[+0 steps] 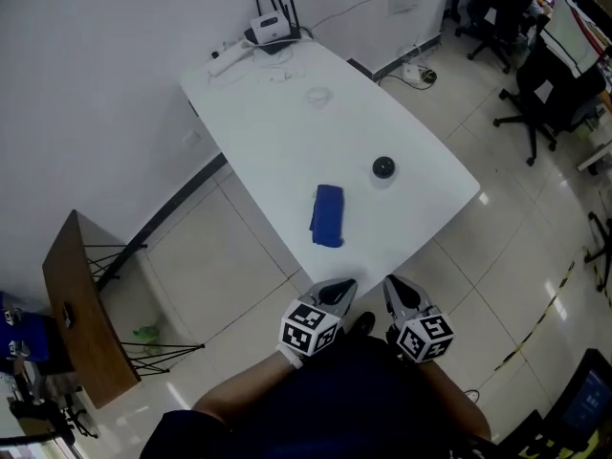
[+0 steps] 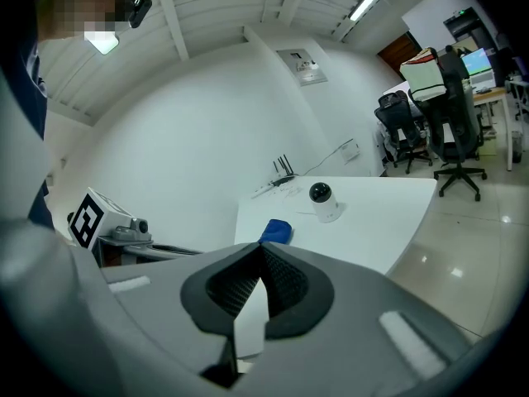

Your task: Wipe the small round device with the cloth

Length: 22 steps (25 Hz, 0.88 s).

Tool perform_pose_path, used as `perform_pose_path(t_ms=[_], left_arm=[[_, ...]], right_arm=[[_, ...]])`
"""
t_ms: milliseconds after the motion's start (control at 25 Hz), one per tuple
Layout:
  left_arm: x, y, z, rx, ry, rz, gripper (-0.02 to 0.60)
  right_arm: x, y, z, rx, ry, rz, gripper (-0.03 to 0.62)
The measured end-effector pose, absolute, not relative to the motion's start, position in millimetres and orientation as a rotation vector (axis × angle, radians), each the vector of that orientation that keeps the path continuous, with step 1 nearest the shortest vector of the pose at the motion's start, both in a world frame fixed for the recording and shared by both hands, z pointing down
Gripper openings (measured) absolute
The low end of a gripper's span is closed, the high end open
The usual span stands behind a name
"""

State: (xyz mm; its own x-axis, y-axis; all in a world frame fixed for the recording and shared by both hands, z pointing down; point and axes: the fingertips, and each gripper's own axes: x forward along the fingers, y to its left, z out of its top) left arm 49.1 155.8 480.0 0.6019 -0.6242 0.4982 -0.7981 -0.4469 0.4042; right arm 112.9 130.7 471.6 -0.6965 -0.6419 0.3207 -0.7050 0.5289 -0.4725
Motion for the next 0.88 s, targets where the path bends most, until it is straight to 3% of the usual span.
perform_pose_path(t_ms=[280, 560, 760, 880], left_arm=[[-2, 89, 487, 2.162, -1.151, 0.294, 0.08], [-62, 26, 516, 2.08, -1.193, 0.289, 0.085], [-90, -2, 547, 2.0, -1.147, 0.281, 0.116], [-97, -8, 568, 1.928, -1.088, 0.301, 0.199]], right_arm=[[82, 83, 482, 1.229, -2.59, 0.972, 0.011], [43, 42, 510, 1.204, -2.5, 1.162, 0.016], [19, 16, 528, 1.21, -2.454, 1.228, 0.068], [3, 8, 537, 1.179, -2.438, 1.292, 0.108]])
